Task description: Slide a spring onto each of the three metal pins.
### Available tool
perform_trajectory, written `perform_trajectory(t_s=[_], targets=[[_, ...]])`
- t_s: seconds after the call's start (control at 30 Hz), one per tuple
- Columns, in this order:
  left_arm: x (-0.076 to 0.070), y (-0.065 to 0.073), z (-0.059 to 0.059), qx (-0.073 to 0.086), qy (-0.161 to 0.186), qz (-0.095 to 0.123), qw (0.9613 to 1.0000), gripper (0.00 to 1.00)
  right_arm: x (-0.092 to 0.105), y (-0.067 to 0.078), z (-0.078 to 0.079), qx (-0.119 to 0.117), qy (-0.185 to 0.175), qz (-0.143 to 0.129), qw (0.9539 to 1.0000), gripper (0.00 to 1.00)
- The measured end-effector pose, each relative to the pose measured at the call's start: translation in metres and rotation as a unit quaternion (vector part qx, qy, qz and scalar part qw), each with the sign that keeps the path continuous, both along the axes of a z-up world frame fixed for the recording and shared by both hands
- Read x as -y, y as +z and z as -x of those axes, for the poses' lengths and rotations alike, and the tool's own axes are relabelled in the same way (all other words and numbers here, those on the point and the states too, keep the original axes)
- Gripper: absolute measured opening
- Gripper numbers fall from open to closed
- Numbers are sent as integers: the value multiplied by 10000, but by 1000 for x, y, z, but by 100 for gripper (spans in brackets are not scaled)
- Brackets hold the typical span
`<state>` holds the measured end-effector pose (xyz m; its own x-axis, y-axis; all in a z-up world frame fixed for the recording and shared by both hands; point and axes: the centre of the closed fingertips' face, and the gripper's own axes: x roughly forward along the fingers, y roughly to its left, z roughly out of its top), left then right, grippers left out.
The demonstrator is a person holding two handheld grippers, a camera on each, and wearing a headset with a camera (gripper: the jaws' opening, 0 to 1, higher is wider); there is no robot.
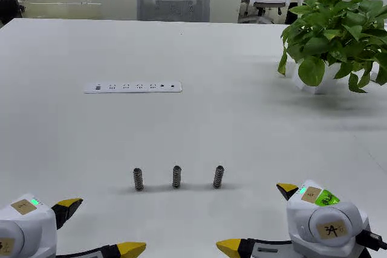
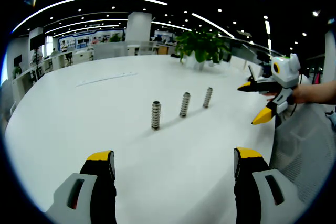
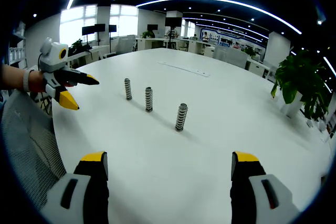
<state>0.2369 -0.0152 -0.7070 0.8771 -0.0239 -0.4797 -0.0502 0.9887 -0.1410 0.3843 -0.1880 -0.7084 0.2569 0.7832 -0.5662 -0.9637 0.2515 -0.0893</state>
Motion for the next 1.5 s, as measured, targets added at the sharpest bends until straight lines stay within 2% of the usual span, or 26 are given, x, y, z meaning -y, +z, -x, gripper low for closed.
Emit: perform_trajectory(t_s=[1.5], targets=[[-2,-3,0,-14,-2,-13,10000,95,-1,0,1,0,44,8,10000,99]])
